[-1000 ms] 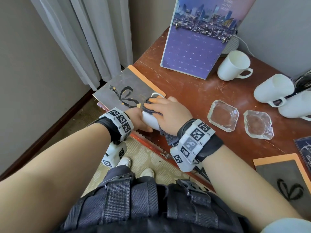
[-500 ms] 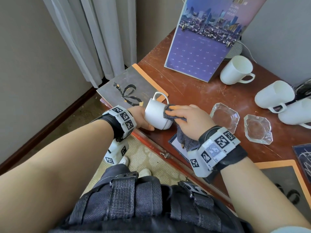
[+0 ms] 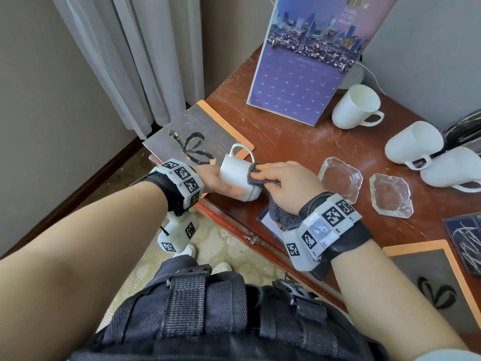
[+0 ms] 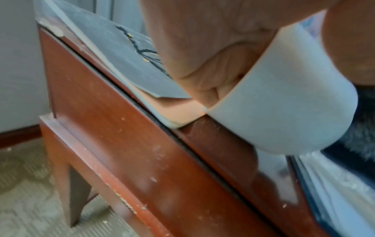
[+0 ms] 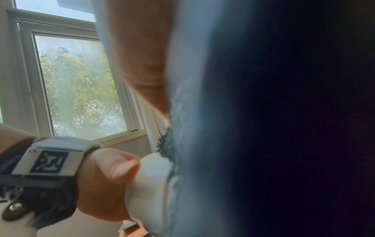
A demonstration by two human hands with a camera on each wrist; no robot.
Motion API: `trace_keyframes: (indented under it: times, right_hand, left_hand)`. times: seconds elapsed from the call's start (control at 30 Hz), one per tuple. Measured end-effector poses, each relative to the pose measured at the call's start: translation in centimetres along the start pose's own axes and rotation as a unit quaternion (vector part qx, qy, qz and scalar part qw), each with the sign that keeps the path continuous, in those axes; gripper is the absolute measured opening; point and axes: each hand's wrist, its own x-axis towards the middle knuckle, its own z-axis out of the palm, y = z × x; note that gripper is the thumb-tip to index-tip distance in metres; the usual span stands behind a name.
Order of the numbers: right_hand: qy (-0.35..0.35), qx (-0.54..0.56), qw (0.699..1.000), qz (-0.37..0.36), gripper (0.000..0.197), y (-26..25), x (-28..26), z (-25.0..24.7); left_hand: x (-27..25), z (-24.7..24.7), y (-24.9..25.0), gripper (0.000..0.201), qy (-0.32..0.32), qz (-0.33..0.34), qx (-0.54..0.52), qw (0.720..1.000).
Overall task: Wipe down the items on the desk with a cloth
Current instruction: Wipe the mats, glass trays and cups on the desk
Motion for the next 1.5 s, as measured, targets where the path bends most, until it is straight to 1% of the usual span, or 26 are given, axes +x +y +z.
trace_keyframes:
  times: [0.07,0.13,0.17,0.23,0.3,0.37,0.4,0.47,0.53,0.57,0.63,0.67,0.73,0.83,0.9,1.0,1.07,1.17,1.23,1.33,1.4,1.47,1.5]
  right_hand:
    - [-0.002,0.01,1.0,-0.011,0.043,0.1,0.1,0.0]
    - [-0.008,0.036,0.999,-0.021,0.041,0.4,0.1,-0.2]
    - [-0.006,0.054,0.998,-0.023,0.04,0.6,0.0,-0.4]
    - [0.016,0.085,0.996,-0.015,0.038,1.3,-0.1,-0.7]
    - [0.07,0.102,0.992,0.006,0.038,2.4,-0.1,-1.0]
    - [0.116,0.109,0.987,0.025,0.038,3.4,0.2,-1.1]
    - [0.119,0.105,0.987,0.028,0.039,3.7,0.4,-1.0]
    - [0.091,0.096,0.991,0.017,0.041,3.6,1.0,-0.8]
    - [0.045,0.085,0.995,-0.004,0.043,3.0,1.7,-0.2]
    - [0.024,0.074,0.997,-0.016,0.043,2.5,1.9,0.0]
    - [0.003,0.064,0.998,-0.025,0.043,1.7,2.1,0.5]
    - [0.0,0.069,0.997,-0.023,0.042,1.4,2.1,0.6]
    - [-0.004,0.077,0.997,-0.026,0.041,1.0,1.7,0.4]
    - [-0.023,0.076,0.996,-0.038,0.041,0.9,1.2,-0.1]
    - [-0.033,0.064,0.996,-0.061,0.041,0.8,1.3,-0.3]
    - [-0.013,0.036,0.994,-0.102,0.037,0.0,2.0,0.0]
    - [0.003,0.028,0.993,-0.113,0.034,-0.6,2.5,0.3]
    - [-0.008,0.018,0.994,-0.111,0.032,-0.9,2.7,0.4]
    - [-0.023,0.009,0.994,-0.108,0.032,-0.5,2.6,0.2]
    - [-0.042,0.026,0.994,-0.095,0.034,0.7,2.1,-0.4]
    - [-0.054,0.04,0.994,-0.083,0.038,1.5,1.7,-0.9]
    - [-0.05,0.024,0.996,-0.073,0.042,2.1,1.6,-1.3]
    - [-0.037,0.021,0.997,-0.07,0.043,2.1,1.7,-1.4]
  left_hand:
    - [0.1,-0.1,0.0,0.041,0.027,0.011,-0.057,0.998]
    - [0.1,-0.2,0.0,0.043,0.049,0.007,-0.064,0.997]
    - [0.1,-0.3,0.0,0.044,0.05,0.0,-0.061,0.997]
    - [0.1,-0.4,-0.2,0.041,0.053,-0.012,-0.02,0.998]
    - [-0.1,-0.2,-0.2,0.034,0.064,-0.021,0.054,0.996]
    - [-0.2,-0.2,-0.2,0.04,0.071,-0.031,0.106,0.991]
    - [-0.2,-0.2,0.0,0.039,0.074,-0.037,0.118,0.99]
    - [-0.1,-0.4,0.4,0.036,0.069,-0.048,0.147,0.986]
    - [0.1,-0.7,0.8,0.042,0.053,-0.046,0.167,0.983]
    - [0.2,-0.8,0.9,0.043,0.041,-0.038,0.153,0.987]
    - [0.3,-0.9,1.1,0.028,0.01,-0.017,0.088,0.996]
    - [0.1,-0.9,1.3,0.023,-0.006,-0.009,0.063,0.998]
    - [0.0,-0.9,1.6,0.023,-0.023,0.0,0.043,0.999]
    - [-0.5,-1.2,1.7,0.026,-0.01,-0.001,0.074,0.997]
    - [-0.9,-1.3,1.9,0.025,-0.003,0.003,0.102,0.995]
    - [-1.4,-1.3,2.3,0.026,-0.006,0.002,0.127,0.992]
    - [-1.4,-1.6,2.1,0.028,-0.007,-0.009,0.126,0.992]
    - [-1.2,-2.1,1.4,0.027,-0.004,-0.014,0.137,0.99]
    - [-1.1,-2.1,1.2,0.021,0.001,-0.013,0.135,0.991]
    - [-1.3,-2.0,1.6,0.026,0.001,-0.009,0.114,0.993]
    - [-1.3,-1.9,1.7,0.026,-0.007,-0.005,0.096,0.995]
    - [-1.0,-2.0,1.5,0.023,-0.016,-0.009,0.08,0.997]
    - [-0.9,-2.1,1.5,0.024,-0.024,-0.014,0.074,0.997]
